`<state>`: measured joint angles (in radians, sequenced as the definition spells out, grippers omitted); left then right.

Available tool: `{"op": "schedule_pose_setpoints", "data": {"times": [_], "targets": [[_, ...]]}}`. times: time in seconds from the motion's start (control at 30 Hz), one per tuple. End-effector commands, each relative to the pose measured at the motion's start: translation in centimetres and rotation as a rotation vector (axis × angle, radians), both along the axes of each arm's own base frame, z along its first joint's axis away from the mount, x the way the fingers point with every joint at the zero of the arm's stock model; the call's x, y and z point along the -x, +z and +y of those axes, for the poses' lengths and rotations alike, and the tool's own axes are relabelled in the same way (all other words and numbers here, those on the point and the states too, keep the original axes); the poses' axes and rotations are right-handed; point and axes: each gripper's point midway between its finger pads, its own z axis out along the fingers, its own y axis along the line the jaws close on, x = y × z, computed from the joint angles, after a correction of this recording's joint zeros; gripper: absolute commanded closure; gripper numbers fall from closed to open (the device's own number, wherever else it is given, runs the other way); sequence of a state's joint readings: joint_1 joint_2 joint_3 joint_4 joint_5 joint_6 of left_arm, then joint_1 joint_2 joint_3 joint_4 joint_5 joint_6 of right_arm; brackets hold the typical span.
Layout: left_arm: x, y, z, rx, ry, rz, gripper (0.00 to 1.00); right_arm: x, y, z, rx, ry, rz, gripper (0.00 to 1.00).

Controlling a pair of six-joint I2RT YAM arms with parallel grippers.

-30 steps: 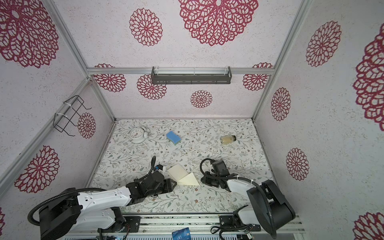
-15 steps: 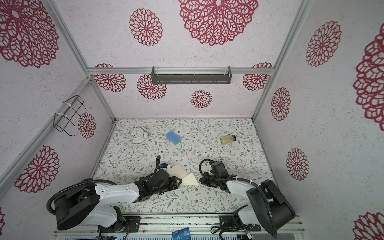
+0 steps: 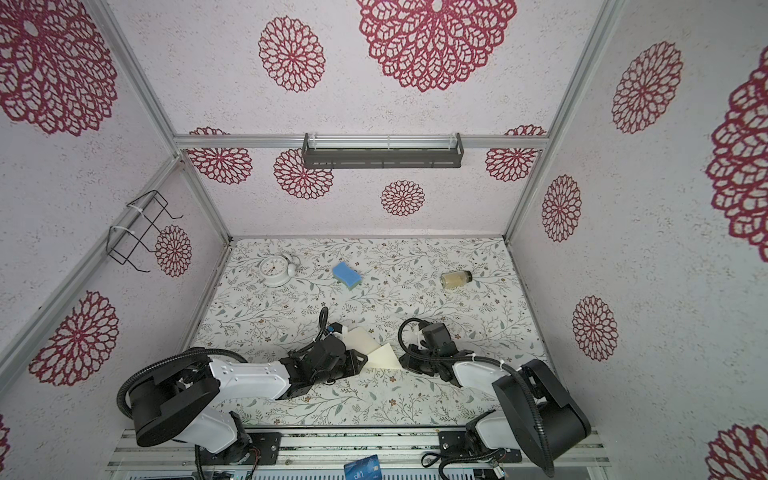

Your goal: Fold a paper plane with a square sheet of paper (fold left side to right side)

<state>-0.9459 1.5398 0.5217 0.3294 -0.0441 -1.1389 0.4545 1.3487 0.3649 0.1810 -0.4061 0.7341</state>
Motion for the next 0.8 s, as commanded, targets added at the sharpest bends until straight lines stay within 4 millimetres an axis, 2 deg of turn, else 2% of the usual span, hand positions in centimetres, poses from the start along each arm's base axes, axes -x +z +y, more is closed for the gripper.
{"op": "schedule_pose_setpoints", "data": {"times": [0.0,0.07,0.2,0.27,0.43,0.6,0.77], "targets": [[-0.9,0.7,-0.2,0.006,0.023,-0.039,0.82,2.0,-1.7,-0.8,0.053,0.003,0.099,1.00],[-1.1,0.8,-0.1,0.005,0.032,-0.046,0.81,2.0,-1.6,-0.7,0.049,0.007,0.100,1.00],[-1.4,0.7,-0.1,0.018,0.058,-0.047,0.69,2.2,-1.7,-0.8,0.047,0.008,0.105,1.00],[-1.6,0.9,-0.2,0.045,0.073,-0.055,0.69,2.2,-1.7,-0.7,0.045,0.008,0.104,1.00],[-2.0,0.9,-0.7,0.067,0.082,-0.059,0.80,2.4,-1.8,-0.6,0.039,0.009,0.110,1.00],[-2.0,0.9,-0.7,0.064,0.080,-0.059,0.98,2.3,-1.4,-0.4,0.029,0.013,0.104,1.00],[-1.6,1.1,-0.1,0.055,0.093,-0.042,1.00,1.6,1.0,-0.8,0.062,0.027,0.025,1.00]]}}
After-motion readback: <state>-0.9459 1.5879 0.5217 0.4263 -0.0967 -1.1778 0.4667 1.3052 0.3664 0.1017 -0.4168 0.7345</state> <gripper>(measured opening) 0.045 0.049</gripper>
